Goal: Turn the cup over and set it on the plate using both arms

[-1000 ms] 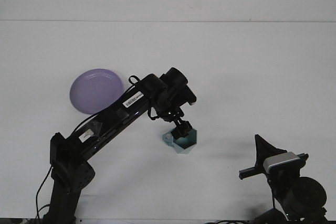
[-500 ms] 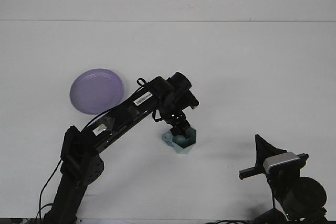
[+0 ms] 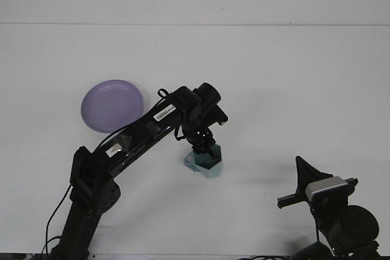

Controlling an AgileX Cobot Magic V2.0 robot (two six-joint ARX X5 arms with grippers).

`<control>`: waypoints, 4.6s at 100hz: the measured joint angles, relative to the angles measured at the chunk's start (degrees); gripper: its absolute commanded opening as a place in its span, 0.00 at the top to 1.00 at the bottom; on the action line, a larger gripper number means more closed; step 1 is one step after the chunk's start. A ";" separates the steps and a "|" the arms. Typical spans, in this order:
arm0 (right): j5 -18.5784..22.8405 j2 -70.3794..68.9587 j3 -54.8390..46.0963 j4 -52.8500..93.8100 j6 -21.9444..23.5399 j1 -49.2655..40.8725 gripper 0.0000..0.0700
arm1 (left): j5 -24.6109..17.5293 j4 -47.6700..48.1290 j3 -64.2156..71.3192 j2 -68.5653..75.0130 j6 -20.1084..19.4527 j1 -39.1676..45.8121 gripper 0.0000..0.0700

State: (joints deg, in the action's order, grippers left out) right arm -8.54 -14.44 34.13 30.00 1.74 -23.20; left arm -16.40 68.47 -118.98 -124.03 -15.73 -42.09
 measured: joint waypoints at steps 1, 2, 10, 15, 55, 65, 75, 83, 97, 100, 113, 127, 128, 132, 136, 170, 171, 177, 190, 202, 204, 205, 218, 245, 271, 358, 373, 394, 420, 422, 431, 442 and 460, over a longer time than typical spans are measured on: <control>0.00 0.00 0.00 0.00 0.00 0.00 1.00 | 0.00 0.13 -0.20 0.00 0.07 0.17 0.98; 0.00 0.00 0.00 0.00 0.00 0.00 1.00 | 0.00 0.24 -0.42 0.00 0.17 0.37 0.98; 0.00 0.00 0.00 0.00 0.00 0.00 1.00 | 0.02 1.42 -2.49 0.22 0.81 2.38 0.98; -0.02 0.00 0.00 0.00 0.00 0.00 1.00 | 0.22 1.73 -3.28 0.94 1.49 3.93 0.98; 1.11 0.00 0.00 0.13 0.00 0.00 1.00 | 8.24 2.38 -4.55 10.80 6.36 24.09 0.98; 1.11 0.00 0.00 0.72 0.02 0.00 1.00 | 9.18 2.51 -4.50 10.45 7.56 29.90 0.98; 1.11 0.00 0.00 0.98 0.02 0.00 1.00 | 9.20 2.51 -4.50 10.45 8.00 34.51 0.98; 1.11 0.00 0.00 0.98 0.20 0.00 1.00 | 9.18 2.47 -4.50 10.40 8.17 37.73 0.98; 1.11 0.00 0.00 0.96 0.52 0.00 1.00 | 9.20 2.56 -4.46 9.44 8.83 42.42 0.98; 1.11 0.00 0.00 0.98 0.63 0.00 1.00 | 9.22 2.38 -4.26 8.98 8.92 43.04 0.98; 1.11 0.00 0.00 0.96 0.70 0.00 1.00 | 9.22 2.34 -3.82 6.45 9.09 43.67 0.98; 1.11 0.00 0.00 0.98 0.70 0.00 1.00 | 9.20 2.23 -3.72 3.72 9.35 43.34 0.98; 1.11 0.00 0.00 0.98 0.70 0.00 1.00 | 9.20 2.23 -3.72 3.50 9.35 43.32 0.98; 1.11 0.00 0.00 0.98 0.70 0.00 1.00 | 9.20 2.10 -3.69 2.82 9.40 43.28 0.98; 1.11 0.00 0.00 0.98 0.70 0.00 1.00 | 9.20 1.88 -3.63 2.25 9.46 43.23 0.98; 1.11 0.00 0.00 0.98 0.72 0.00 1.00 | 9.16 1.66 -3.56 -0.96 9.88 43.12 0.83; 1.11 0.00 0.00 0.98 0.72 0.00 1.00 | 9.16 1.57 -3.56 -0.96 9.88 43.12 0.78; 1.11 0.00 0.00 0.98 0.83 0.00 1.00 | 9.16 1.29 -3.56 -0.96 9.92 43.12 0.46; 1.11 0.00 0.00 0.96 1.11 0.00 1.00 | 9.16 1.03 -3.56 -0.96 9.92 43.12 0.28; 1.11 0.00 0.00 0.96 1.14 0.00 1.00 | 9.16 1.11 -3.56 -0.68 10.08 43.15 0.28; 1.11 0.00 0.00 0.98 1.14 0.00 1.00 | 9.16 1.22 -3.56 -0.39 10.16 43.15 0.28; 1.11 0.00 0.00 0.98 1.14 0.00 1.00 | 9.16 1.29 -3.56 -0.26 10.21 43.15 0.28; 1.11 0.00 0.00 0.96 1.16 0.00 1.00 | 9.18 1.36 -3.56 5.14 10.56 43.47 0.28; 1.03 0.00 0.00 -2.40 1.05 0.00 1.00 | 9.09 -4.13 -4.83 27.26 11.30 45.42 0.98; 0.94 -1.05 0.00 -7.48 0.15 0.00 1.00 | 9.05 -3.43 -0.72 43.15 12.09 46.18 0.98; -0.46 -2.56 -10.95 -21.51 -1.90 0.13 1.00 | 6.88 -48.02 89.48 119.23 16.00 46.14 0.98; -0.50 -2.47 -10.93 -22.64 -1.90 0.13 1.00 | 7.78 -48.22 89.22 119.56 16.92 46.14 0.98; -0.63 -2.47 -10.93 -23.26 -1.90 0.13 1.00 | 7.76 -48.28 89.22 119.56 17.16 46.14 0.98; -0.63 -2.40 -10.93 -23.41 -1.90 0.13 1.00 | 7.76 -48.30 89.22 119.56 17.20 46.14 0.98; -0.63 -2.43 -10.93 -23.41 -1.90 0.13 1.00 | 7.76 -48.30 89.22 119.56 17.20 46.14 0.98; -0.61 -2.40 -10.93 -23.41 -1.90 0.13 1.00 | 7.76 -48.70 89.35 119.56 17.20 46.14 0.98; -0.63 -2.40 -10.93 -23.41 -1.90 0.13 1.00 | 8.70 -53.46 92.48 120.08 17.00 46.18 0.98; -0.61 -2.40 -10.93 -23.43 -1.90 0.13 1.00 | 10.08 -70.20 105.26 121.77 16.48 45.29 0.98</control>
State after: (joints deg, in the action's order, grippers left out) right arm -9.15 -16.84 23.20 6.57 -0.16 -23.07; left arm -6.33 -1.74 -13.72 -2.26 0.75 3.20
